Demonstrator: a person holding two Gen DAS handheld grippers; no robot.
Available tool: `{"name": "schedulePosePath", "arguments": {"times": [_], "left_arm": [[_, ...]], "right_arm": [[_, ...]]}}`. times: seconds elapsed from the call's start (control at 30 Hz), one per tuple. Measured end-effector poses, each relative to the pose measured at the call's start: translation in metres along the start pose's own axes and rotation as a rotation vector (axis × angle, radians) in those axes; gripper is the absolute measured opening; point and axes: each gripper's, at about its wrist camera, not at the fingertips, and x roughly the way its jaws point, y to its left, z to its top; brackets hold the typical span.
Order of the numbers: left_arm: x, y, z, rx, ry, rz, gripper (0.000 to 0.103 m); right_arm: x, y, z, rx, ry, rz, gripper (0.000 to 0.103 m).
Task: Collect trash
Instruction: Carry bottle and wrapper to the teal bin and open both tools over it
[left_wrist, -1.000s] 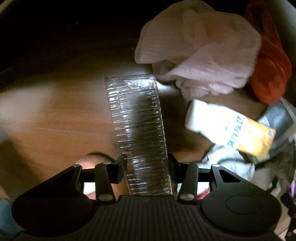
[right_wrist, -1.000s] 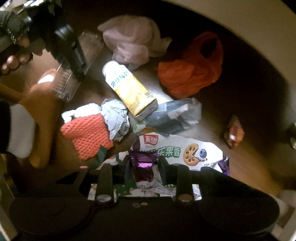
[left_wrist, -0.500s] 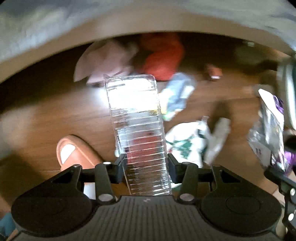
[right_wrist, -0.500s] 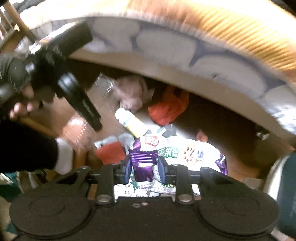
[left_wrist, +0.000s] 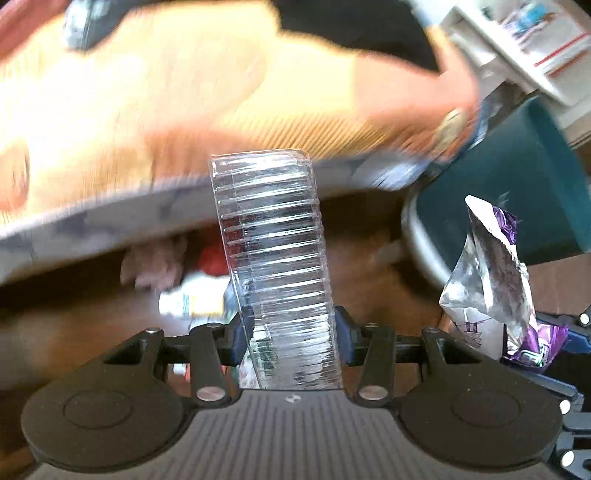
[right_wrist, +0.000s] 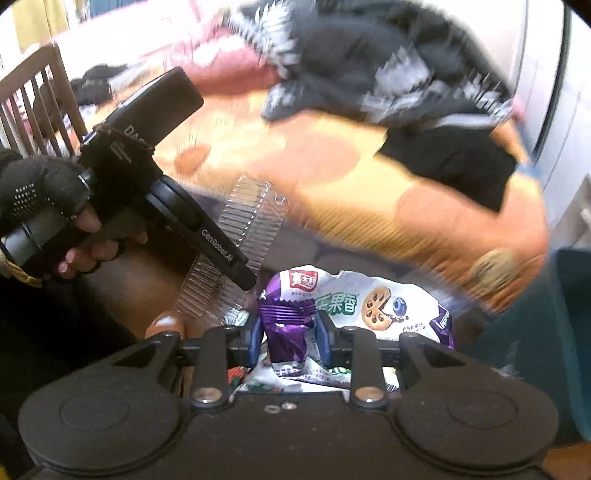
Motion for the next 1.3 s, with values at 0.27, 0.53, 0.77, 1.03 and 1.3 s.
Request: {"name": "schedulePosePath", "arguments": {"times": [0.27,0.53,0.77,1.03,1.3], "left_arm": [[-0.068,-0.091,0.038,0.095,-0.175,-0.018,0.046],[-0.068,-0.189,0.086,0.171,-0.232,-0.073,0.046],[-0.040,-0.274,0.115,0.264,-0.230,-0.099,0.046],[0.006,-0.346,0.139,0.391,-0.223,-0.048,0.046],[0.063,-0.372,0.142,0.450,-0.139,-0.009,0.046]], "right_arm": [[-0.089,-0.057,0.009,0.036,-0.174,-0.111,0.029],[-0.114,-0.133,-0.012,0.176,-0.217,-0.196,0.029],[-0.101,-0.185,-0.040,0.258,-0.202,-0.222,0.029],[-0.073,-0.219,-0.061,0.295,-0.153,-0.222,0.029],[-0.040,-0.232,-0.070,0.321,-0.090,-0.206,0.029]]}}
